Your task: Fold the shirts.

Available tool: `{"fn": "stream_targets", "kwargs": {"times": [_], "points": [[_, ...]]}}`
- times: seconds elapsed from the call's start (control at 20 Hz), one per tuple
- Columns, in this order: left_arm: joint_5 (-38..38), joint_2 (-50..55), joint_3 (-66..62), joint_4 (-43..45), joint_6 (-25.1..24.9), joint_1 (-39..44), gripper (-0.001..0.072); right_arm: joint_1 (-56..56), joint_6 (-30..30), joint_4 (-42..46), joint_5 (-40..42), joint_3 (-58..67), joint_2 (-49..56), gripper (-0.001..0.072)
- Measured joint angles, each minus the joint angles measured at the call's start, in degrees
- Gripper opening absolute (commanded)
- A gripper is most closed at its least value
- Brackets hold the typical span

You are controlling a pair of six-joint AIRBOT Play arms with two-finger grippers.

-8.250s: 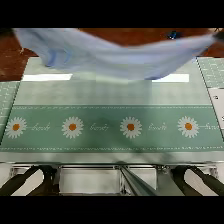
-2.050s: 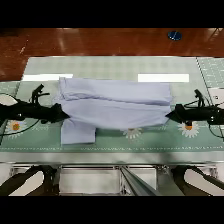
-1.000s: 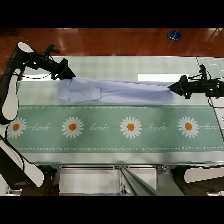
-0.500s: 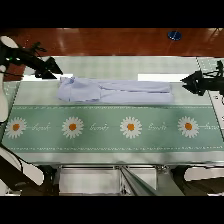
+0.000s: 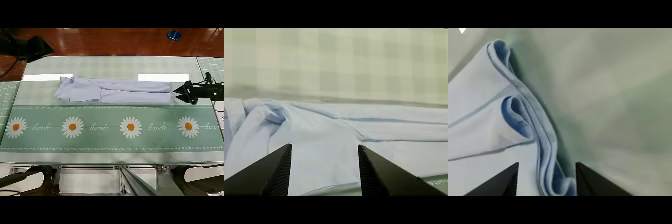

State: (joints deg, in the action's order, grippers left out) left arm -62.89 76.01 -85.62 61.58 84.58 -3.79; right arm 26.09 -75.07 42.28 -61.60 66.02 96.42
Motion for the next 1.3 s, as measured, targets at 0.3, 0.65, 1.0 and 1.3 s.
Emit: {"fn": "stream_targets", "kwargs": {"times": [0.3,0.65,1.0,1.3], "points": [[4.7,-7.1,13.7,-1.0,-0.6,8.9,0.0502,-8.0,1.2,-3.2,1.9,0.7,3.7,0.0021],[8.8,-4.5,16.4,-1.5,-1.0,18.7,0.0019,-10.3,1.3,4.5,-1.8,-1.7,-11.1,0.002],[17.0,8.5,11.5,-5.1,0.1,34.2,0.0018,-10.5,-3.1,10.0,-7.5,-18.4,-48.7,0.002],[11.2,26.8,-3.0,-9.0,5.1,48.0,0.0018,-10.6,-8.9,8.5,-12.7,-22.2,-68.6,0.002]]}}
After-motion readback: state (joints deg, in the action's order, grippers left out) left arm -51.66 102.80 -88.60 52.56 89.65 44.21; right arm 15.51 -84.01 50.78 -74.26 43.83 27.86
